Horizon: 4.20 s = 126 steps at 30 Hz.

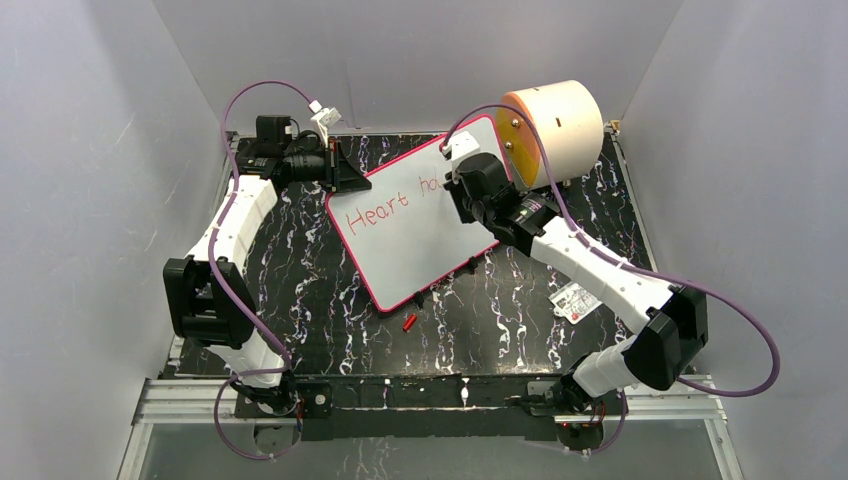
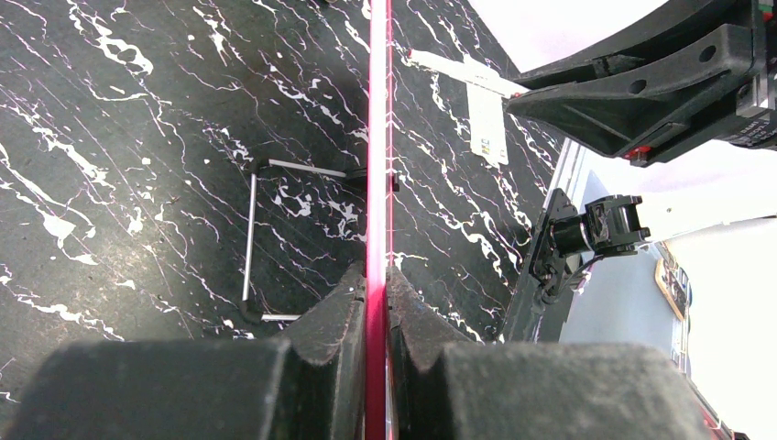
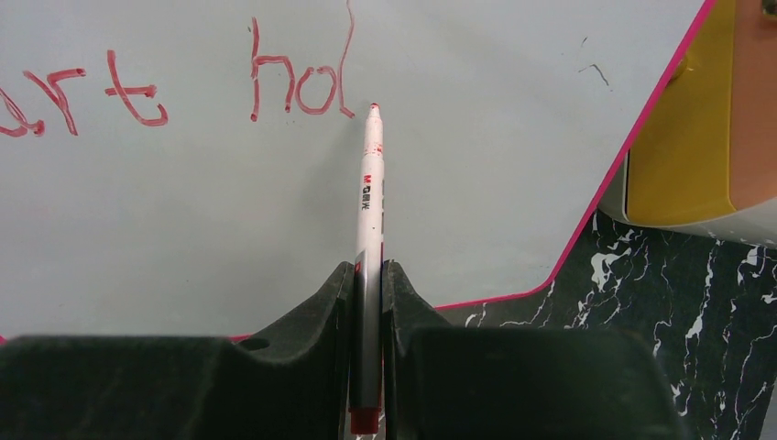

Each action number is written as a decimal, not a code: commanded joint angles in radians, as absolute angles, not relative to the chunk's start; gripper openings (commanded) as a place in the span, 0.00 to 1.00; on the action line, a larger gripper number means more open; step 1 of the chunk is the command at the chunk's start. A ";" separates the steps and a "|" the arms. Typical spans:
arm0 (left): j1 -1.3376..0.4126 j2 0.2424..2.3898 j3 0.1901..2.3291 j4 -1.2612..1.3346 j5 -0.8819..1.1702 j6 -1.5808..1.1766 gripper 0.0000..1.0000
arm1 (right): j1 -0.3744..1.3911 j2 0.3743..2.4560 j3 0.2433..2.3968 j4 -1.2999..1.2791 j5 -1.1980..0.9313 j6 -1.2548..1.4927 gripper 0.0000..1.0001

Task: Write a sentence on the whiteboard

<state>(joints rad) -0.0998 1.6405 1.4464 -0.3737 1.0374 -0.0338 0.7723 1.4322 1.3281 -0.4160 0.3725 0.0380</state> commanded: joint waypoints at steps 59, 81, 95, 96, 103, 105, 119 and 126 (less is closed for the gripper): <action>-0.112 1.634 1.428 -0.452 1.050 -0.012 0.00 | 0.730 1.482 1.413 -0.405 0.272 0.006 0.00; -0.112 1.632 1.428 -0.453 1.048 -0.011 0.00 | 0.728 1.481 1.388 -0.431 0.332 0.002 0.00; -0.112 1.631 1.428 -0.455 1.050 -0.010 0.00 | 0.720 1.479 1.402 -0.363 0.346 0.002 0.00; -0.112 1.631 1.428 -0.455 1.049 -0.010 0.00 | 0.720 1.478 1.405 -0.363 0.346 0.002 0.00; -0.112 1.631 1.429 -0.454 1.048 -0.011 0.00 | 0.719 1.467 1.428 -0.345 0.343 0.002 0.00; -0.112 1.631 1.428 -0.456 1.051 -0.010 0.00 | 0.719 1.477 1.441 -0.345 0.342 -0.022 0.00; -0.112 1.631 1.427 -0.456 1.055 -0.008 0.00 | 0.717 1.510 1.489 -0.344 0.335 -0.042 0.00; -0.112 1.630 1.428 -0.456 1.057 -0.007 0.00 | 0.715 1.536 1.521 -0.357 0.327 -0.051 0.00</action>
